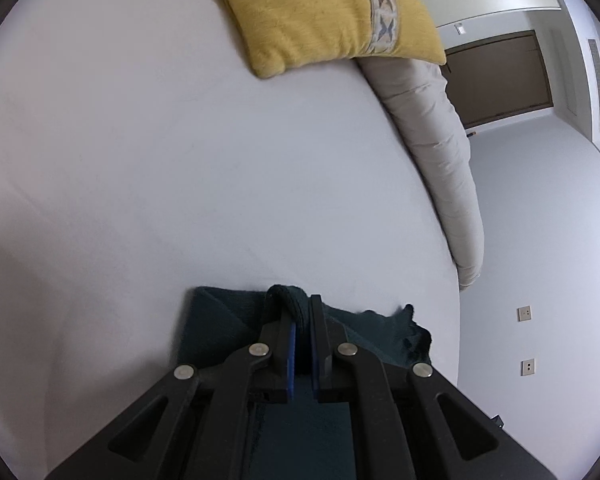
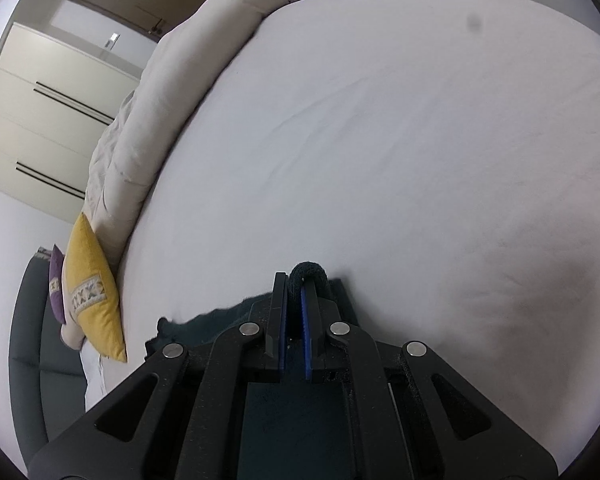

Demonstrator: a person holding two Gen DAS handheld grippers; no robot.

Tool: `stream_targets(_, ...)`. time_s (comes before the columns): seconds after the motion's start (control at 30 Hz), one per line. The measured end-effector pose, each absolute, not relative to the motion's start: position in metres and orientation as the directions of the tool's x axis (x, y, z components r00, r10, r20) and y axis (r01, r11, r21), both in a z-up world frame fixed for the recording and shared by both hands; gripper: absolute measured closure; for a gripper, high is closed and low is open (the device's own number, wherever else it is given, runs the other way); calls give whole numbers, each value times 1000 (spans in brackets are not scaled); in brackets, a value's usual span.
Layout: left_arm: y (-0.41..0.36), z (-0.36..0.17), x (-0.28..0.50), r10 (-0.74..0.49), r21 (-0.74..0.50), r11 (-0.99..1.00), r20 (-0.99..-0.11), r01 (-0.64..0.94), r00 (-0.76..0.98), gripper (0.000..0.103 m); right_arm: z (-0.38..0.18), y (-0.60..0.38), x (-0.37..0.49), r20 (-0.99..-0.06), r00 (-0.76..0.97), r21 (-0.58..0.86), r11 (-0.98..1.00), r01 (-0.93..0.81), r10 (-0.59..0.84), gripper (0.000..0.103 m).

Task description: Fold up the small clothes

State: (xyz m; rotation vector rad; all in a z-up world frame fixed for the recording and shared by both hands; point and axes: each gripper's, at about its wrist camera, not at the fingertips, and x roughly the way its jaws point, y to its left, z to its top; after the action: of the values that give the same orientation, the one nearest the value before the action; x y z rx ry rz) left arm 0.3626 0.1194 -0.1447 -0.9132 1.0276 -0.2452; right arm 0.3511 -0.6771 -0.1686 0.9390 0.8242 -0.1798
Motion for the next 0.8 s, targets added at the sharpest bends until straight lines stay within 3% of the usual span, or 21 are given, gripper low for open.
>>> stream_targets(0.13,118,-149,367,-581,-757,612,-627,-230,518,94,-173,-671,370,-711,669,631,617,470,217,97)
stream_targets(0.2,117,-148,369,-603,-770,598,-616,-224,508,87,-176,-670,377,-721,656,626,617,477,223,93)
stream_targets(0.27,117,-142,367,-630,-795,571,-584,-205,512,57,-178,-671,380,-705,668,648,597,473,237,87)
stream_targets(0.3,117,-138,365,-635,-805,562,-569,-193,522,50,-176,-670,381,-703,677,643,601,475,218,82)
stream_targets(0.37,121,-128,360,-612,-799,569,-571,-197,548,26,-168,-667,378,-702,693,621,618,482,165,58)
stream_targets(0.4,124,-124,357,-595,-794,572,-573,-204,563,21,-165,-667,374,-703,699,611,618,495,134,41)
stream_targets(0.43,128,-120,354,-589,-799,566,-565,-205,577,18,-160,-667,369,-698,707,607,617,501,113,41)
stream_targets(0.6,135,-104,333,-575,-795,581,-553,-174,603,18,-135,-644,357,-684,724,568,691,447,94,41)
stream_targets(0.8,113,-88,290,-517,-701,708,-596,-84,615,21,-116,-564,346,-695,698,451,862,233,175,41)
